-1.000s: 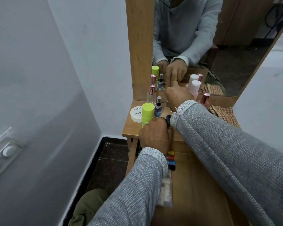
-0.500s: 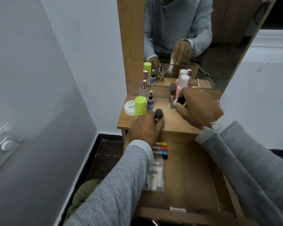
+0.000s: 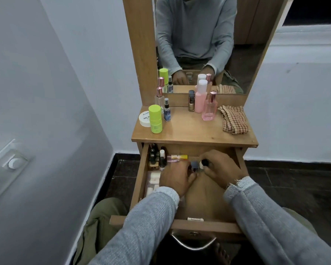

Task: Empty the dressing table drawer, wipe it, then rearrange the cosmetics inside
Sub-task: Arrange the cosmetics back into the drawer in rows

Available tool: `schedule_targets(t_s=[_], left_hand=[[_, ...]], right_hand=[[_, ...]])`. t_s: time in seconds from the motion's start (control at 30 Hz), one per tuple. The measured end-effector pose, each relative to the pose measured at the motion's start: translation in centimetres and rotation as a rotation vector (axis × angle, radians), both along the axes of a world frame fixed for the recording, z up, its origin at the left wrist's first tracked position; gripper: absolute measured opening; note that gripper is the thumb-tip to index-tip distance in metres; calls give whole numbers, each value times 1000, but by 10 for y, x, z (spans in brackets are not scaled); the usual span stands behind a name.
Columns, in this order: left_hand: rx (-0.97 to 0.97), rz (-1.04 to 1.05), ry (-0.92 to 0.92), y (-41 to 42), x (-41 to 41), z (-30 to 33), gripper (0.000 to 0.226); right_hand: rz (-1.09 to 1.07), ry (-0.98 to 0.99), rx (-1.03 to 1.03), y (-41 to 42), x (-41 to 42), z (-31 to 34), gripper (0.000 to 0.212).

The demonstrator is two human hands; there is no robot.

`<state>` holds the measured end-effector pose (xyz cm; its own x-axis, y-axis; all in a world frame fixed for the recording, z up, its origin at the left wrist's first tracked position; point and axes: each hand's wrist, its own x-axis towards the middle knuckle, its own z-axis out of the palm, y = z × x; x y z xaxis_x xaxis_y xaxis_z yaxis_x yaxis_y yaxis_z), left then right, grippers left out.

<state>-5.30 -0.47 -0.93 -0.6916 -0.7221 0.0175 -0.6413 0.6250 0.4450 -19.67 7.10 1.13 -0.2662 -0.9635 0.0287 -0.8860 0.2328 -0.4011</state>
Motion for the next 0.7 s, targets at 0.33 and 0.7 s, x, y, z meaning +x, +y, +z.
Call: schedule_targets(t_s=[0.33, 0.7], left_hand=[[51, 11, -31, 2, -23, -11, 16], [91, 33, 47, -7, -25, -23, 23]], right_hand=[[-39, -36, 34, 2, -3, -11, 23], [-172, -163, -7, 2, -4, -31, 46]])
